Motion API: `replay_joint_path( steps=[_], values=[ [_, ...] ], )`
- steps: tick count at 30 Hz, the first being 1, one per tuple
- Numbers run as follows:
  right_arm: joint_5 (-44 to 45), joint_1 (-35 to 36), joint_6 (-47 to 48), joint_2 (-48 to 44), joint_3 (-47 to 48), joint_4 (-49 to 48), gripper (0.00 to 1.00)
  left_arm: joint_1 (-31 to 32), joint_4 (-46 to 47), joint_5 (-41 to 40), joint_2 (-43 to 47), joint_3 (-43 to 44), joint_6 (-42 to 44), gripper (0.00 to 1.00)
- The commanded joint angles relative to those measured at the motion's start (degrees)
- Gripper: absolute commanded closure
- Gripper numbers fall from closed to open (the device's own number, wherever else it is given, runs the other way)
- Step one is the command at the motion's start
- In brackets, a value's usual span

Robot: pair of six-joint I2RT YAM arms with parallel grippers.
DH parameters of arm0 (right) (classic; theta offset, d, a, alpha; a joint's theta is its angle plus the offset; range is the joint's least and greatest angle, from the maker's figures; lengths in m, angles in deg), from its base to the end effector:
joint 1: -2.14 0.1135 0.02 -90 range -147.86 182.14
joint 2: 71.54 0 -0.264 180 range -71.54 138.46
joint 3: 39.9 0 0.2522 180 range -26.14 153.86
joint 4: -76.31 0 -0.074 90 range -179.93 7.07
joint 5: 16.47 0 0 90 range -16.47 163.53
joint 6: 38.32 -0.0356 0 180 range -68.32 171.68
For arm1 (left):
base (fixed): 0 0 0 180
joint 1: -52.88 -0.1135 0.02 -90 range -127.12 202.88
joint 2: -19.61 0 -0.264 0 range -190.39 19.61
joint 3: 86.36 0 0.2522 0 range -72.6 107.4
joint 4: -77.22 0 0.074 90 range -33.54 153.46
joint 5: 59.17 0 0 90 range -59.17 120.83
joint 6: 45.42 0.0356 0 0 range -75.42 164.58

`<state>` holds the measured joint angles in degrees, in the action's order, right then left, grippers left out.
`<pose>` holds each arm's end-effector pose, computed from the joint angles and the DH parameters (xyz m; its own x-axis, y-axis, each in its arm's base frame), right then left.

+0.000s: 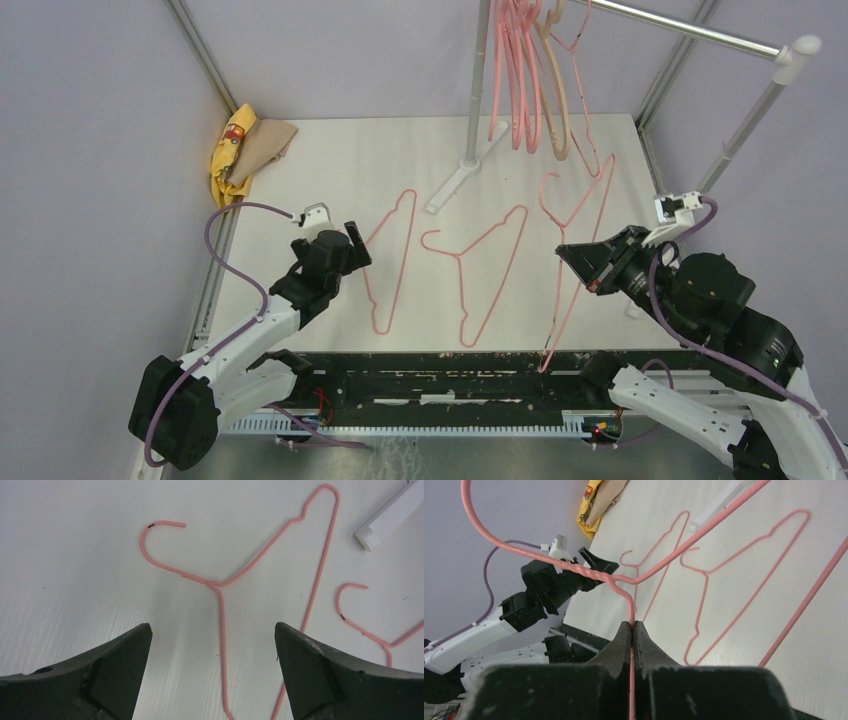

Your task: Organize the hangers

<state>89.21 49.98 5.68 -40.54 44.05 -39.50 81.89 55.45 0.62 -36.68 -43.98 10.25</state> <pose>0.0419 0.0320 0.4296 -0.4763 0.5058 -0.7192 -0.2781 0.6893 0.6689 0.1866 -0.0830 0.2114 -0.4560 -0.3044 -0.8363 -0.2367 0.9473 -0.2157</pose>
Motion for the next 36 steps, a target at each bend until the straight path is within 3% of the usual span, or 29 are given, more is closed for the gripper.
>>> replay_joint_path(
  steps=[1, 9, 21, 26, 36],
  values=[
    [2.27, -0.11, 4.79, 6.63, 6.8, -6.91, 0.99, 0.35, 1.83, 0.23, 0.93, 3.41, 0.38, 0.01],
    [3.6, -0.11, 9.16, 15.71, 18.57, -8.52, 0.99, 0.35, 1.36, -0.05, 2.24, 3.48, 0.88, 0.01],
    [-0.12, -0.64, 9.6, 23.82, 24.9, -12.34, 0.99, 0.37, 0.26, -0.73, 3.8, 3.23, 1.08, 0.01],
    [-7.99, -3.64, 5.85, 26.5, 25.17, -15.48, 0.99, 0.34, -0.66, -0.99, 4.51, 3.59, 0.93, 0.01],
    [-23.75, -16.07, -1.69, 28.47, 23.73, -23.38, 0.99, 0.35, -1.85, -1.77, 5.92, 3.44, 0.73, 0.01]
  ],
)
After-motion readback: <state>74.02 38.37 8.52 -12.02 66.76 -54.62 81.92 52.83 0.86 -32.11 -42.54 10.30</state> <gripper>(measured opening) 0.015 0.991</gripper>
